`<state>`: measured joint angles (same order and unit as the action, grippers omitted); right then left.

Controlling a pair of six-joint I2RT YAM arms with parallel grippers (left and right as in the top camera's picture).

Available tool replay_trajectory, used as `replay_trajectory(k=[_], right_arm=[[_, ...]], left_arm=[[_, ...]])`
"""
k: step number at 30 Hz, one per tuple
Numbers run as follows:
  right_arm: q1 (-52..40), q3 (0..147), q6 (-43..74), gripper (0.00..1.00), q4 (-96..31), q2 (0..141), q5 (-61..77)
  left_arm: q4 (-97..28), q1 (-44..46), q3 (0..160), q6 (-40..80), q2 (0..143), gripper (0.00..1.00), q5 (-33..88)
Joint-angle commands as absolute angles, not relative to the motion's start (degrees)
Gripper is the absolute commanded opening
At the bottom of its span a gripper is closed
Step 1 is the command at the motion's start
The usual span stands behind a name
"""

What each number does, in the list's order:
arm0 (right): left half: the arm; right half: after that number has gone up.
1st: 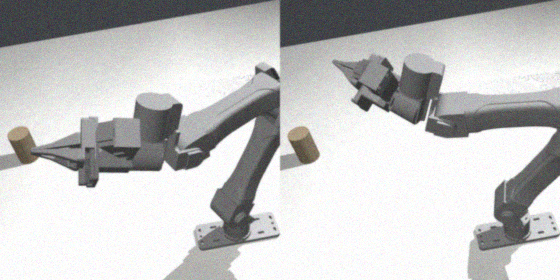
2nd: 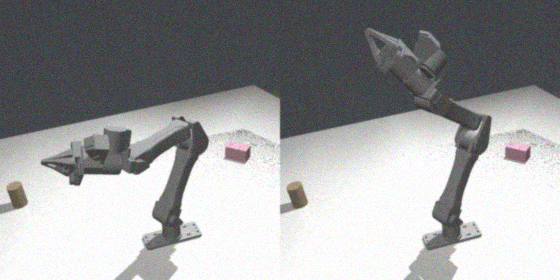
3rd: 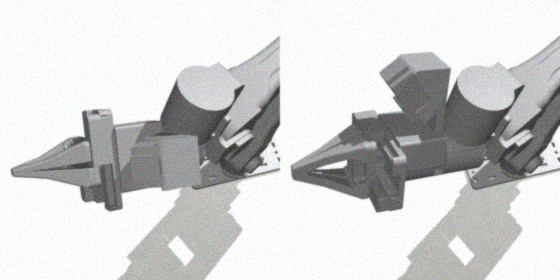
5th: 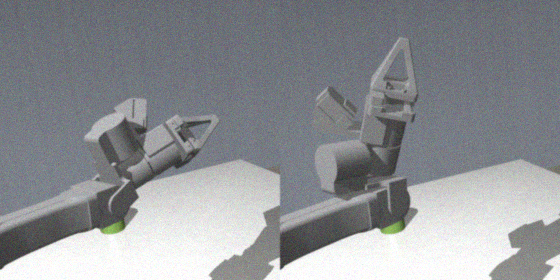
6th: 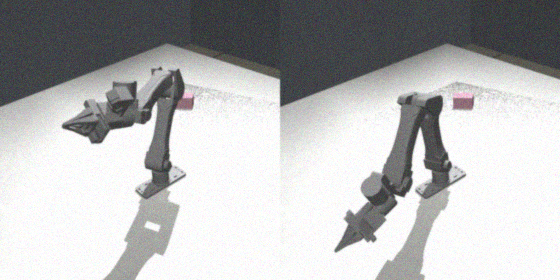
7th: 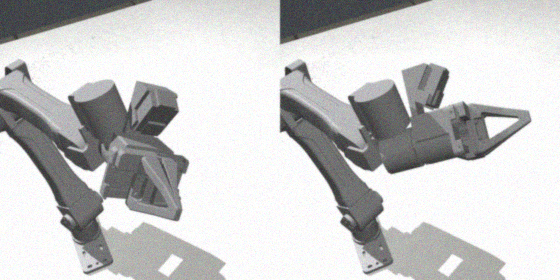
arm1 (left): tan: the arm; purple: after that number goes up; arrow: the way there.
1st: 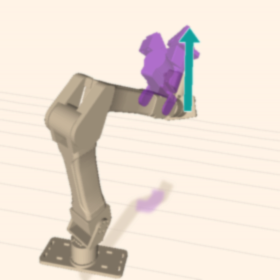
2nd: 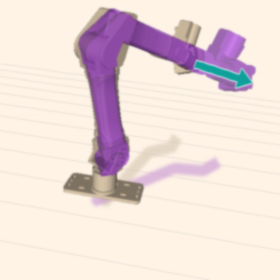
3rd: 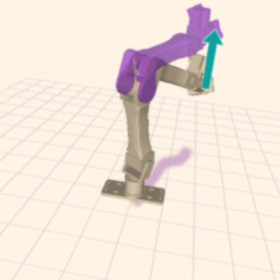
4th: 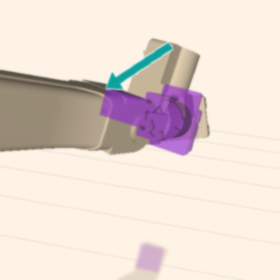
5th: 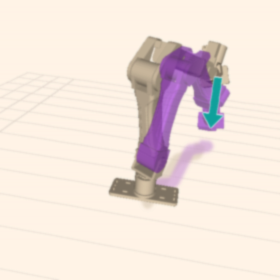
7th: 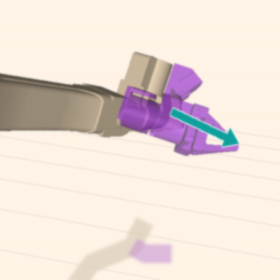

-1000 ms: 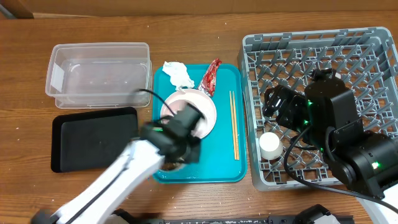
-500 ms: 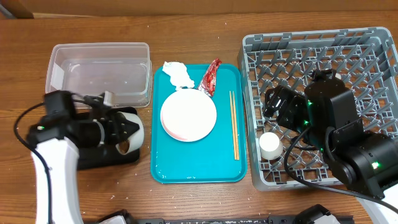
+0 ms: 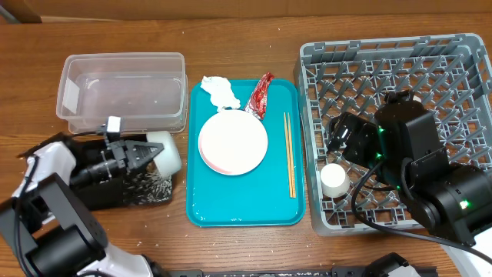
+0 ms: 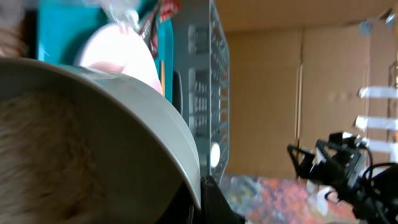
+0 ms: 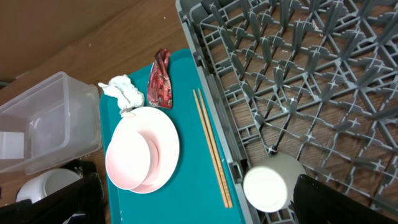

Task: Sort waste into correct bins and load items into the dishwasher
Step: 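Tip the rice bowl over the black tray to dump the food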

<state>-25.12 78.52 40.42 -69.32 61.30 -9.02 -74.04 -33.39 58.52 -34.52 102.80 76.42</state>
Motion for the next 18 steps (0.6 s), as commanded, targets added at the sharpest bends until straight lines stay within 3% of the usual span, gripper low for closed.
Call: replay_trajectory(k=[1, 18], right_arm=[[-25.02, 79.09, 40.05, 1.00, -69.34, 61.14, -9.65], [-25.02, 79.09, 40.07, 1.00, -69.30, 61.14, -9.69]], left_arm=[[-74.94, -36.07, 58.22, -39.88, 103.85, 0.04, 80.44], [-87.72, -48.45, 58.24, -49.56, 103.83, 0.04, 80.01]])
